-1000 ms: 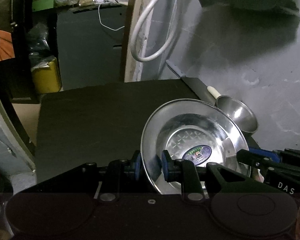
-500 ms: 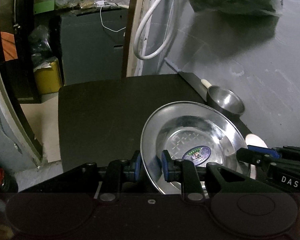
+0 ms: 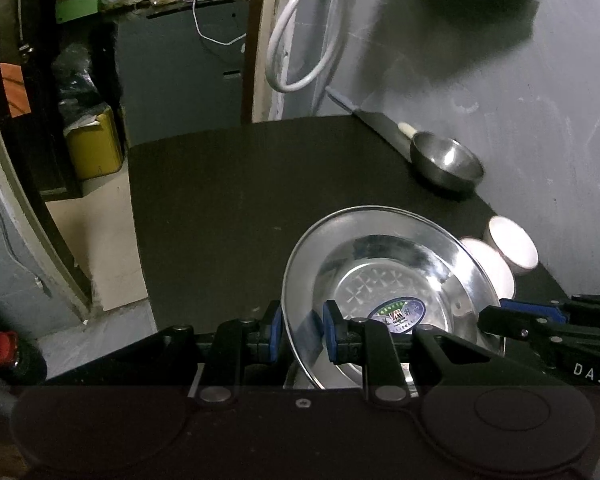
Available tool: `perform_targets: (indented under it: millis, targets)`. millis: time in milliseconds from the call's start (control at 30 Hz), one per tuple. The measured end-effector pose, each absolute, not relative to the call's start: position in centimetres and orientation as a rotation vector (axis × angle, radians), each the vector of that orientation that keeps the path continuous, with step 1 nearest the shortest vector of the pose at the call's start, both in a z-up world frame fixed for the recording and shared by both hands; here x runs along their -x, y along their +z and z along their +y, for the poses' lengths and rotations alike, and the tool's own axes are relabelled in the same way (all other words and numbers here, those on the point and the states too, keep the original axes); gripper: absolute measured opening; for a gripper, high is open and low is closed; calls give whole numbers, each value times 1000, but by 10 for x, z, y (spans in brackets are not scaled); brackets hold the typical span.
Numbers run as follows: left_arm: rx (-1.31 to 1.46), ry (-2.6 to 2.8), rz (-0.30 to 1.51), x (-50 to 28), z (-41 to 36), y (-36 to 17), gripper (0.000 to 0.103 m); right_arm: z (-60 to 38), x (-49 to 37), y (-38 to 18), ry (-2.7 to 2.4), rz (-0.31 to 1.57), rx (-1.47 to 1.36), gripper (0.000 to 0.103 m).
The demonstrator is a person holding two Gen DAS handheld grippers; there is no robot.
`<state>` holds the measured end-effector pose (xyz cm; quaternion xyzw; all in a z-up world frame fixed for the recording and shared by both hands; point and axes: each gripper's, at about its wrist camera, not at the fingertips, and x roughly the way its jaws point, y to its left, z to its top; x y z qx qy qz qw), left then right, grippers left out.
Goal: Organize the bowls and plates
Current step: 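Carry the labelled plate with the left gripper and lower it onto the basin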
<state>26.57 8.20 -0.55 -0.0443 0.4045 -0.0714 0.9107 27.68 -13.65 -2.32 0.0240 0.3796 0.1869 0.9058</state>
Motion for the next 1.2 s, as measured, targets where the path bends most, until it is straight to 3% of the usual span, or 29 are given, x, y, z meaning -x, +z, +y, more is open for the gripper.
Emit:
perform_targets:
  millis: [1200]
  targets:
    - [-164, -278, 927, -250, 58, -32, 27, -127, -233, -42, 308, 927, -63, 19]
